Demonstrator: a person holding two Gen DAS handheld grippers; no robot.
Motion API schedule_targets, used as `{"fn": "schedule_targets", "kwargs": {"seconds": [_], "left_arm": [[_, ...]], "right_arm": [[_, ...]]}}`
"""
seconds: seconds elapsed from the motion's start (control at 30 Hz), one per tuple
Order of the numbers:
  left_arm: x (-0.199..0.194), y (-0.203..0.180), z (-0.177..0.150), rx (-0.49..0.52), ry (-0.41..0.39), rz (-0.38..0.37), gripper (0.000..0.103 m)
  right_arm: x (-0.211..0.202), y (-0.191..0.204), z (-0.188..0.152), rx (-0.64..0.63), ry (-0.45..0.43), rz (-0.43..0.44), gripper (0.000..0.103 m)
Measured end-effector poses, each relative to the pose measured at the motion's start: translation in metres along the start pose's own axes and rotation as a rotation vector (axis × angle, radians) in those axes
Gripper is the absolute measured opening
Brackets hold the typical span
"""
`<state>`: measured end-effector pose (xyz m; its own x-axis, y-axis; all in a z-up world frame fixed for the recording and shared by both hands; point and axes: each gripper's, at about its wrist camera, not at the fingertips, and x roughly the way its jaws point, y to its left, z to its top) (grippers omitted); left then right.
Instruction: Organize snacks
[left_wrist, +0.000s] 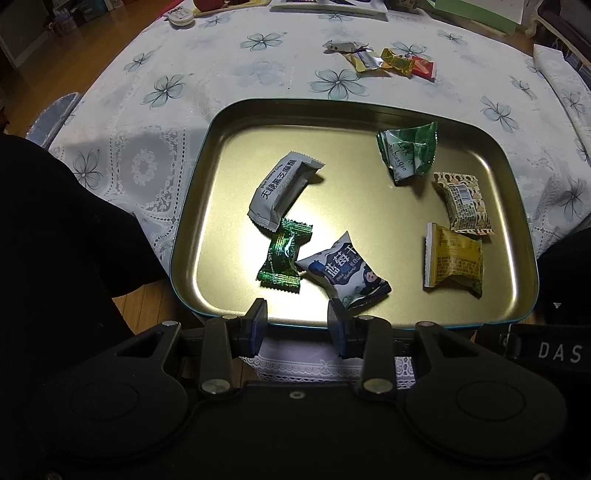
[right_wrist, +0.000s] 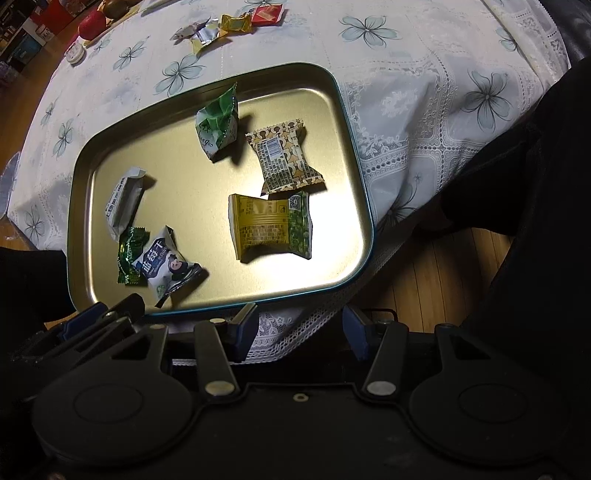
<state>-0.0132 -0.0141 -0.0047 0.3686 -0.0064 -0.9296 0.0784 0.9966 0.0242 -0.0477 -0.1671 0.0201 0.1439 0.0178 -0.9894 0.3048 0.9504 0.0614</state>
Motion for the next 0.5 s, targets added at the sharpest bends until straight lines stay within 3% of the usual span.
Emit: {"fn": "schedule_targets", "kwargs": {"seconds": [0.5], "left_arm": [[-0.0024,0.003,0.0026,-0.007,0.04,-0.024,0.046]], "right_arm": [[0.0027,0.003,-0.0007,-0.018,0.027,-0.004,0.053]]}}
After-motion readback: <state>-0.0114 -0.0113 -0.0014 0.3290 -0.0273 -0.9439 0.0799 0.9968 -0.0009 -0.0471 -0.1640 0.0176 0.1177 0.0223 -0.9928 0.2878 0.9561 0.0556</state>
